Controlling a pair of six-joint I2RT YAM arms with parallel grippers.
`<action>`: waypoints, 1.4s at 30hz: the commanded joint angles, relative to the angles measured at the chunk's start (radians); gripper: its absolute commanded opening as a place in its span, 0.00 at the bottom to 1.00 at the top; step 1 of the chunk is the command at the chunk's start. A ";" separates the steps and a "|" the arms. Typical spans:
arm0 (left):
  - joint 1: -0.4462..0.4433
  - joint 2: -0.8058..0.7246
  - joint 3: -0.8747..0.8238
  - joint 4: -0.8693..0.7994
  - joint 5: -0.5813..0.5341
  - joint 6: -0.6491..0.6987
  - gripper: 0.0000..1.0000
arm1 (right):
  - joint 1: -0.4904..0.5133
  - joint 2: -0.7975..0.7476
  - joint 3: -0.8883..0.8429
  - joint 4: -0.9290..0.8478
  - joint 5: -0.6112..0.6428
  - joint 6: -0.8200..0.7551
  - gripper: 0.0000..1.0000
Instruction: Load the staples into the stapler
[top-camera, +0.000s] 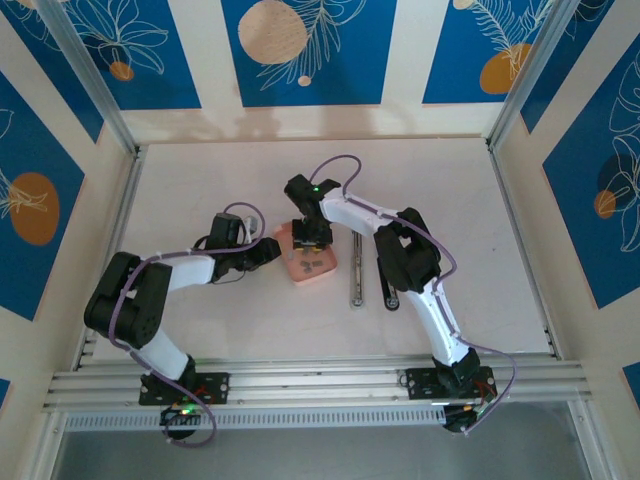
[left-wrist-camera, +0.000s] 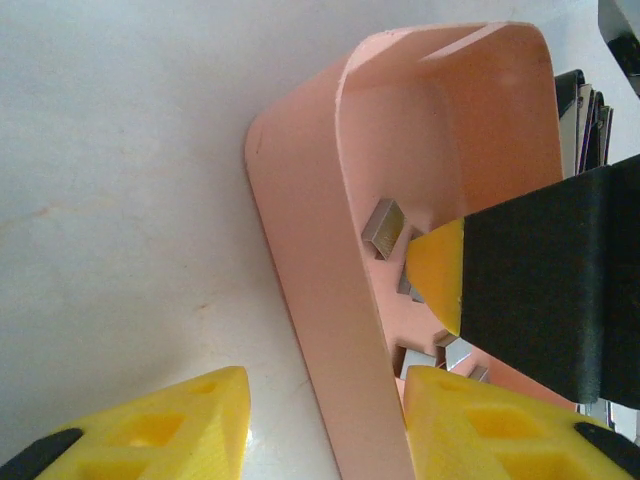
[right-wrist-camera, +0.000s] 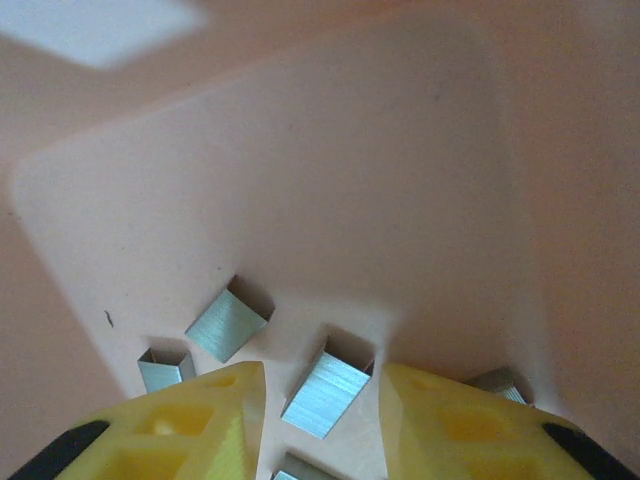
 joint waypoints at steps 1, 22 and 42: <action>0.013 0.008 0.000 0.004 0.021 0.007 0.44 | 0.005 0.030 0.023 -0.020 -0.018 -0.006 0.35; 0.015 0.011 0.001 0.001 0.027 0.014 0.44 | 0.032 0.081 0.065 -0.041 0.091 -0.044 0.23; 0.017 0.013 0.006 -0.005 0.036 0.018 0.44 | 0.049 0.160 0.115 -0.086 0.121 -0.051 0.26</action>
